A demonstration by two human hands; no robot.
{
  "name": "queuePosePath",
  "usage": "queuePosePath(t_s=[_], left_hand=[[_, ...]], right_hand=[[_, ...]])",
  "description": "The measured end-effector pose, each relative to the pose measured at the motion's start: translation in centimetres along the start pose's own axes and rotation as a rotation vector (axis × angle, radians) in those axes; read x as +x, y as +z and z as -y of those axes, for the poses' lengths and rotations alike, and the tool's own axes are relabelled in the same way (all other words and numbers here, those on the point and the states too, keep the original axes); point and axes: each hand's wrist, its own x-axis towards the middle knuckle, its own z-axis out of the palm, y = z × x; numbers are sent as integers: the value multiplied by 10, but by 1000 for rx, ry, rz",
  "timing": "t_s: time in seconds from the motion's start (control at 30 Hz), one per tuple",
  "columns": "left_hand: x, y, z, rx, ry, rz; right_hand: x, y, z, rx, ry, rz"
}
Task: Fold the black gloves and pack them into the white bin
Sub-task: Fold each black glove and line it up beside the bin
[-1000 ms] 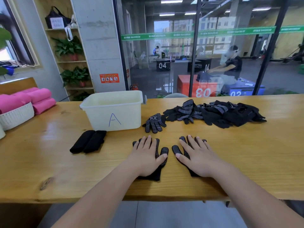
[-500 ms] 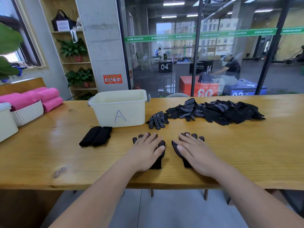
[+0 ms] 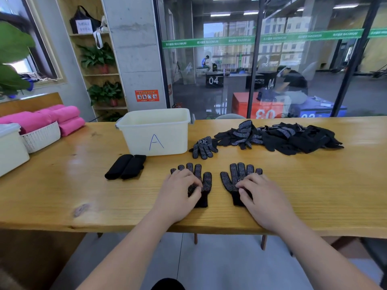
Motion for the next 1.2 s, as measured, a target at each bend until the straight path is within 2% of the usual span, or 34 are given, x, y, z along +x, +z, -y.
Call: queuePosePath(t_s=[0.13, 0.3, 0.47, 0.67, 0.83, 0.97, 1.07, 1.2], left_hand=[[-3, 1, -5, 41, 9, 17], [-3, -3, -4, -3, -47, -60], [-1, -5, -6, -1, -115, 35], [4, -4, -4, -39, -151, 12], [13, -13, -19, -297, -235, -105], [28, -5, -50, -431, -204, -96], [34, 11, -71, -424, -169, 11], [40, 24, -70, -355, -135, 51]], right_hand=[[3, 3, 1, 10, -48, 25], [-2, 3, 0, -19, -28, -133], [-1, 2, 1, -14, -56, -46], [-1, 0, 1, 29, -58, -25], [1, -6, -1, 291, -32, -41], [1, -10, -6, 491, -37, 24], [2, -7, -11, 517, -27, 74], [2, -9, -14, 707, 107, -14]])
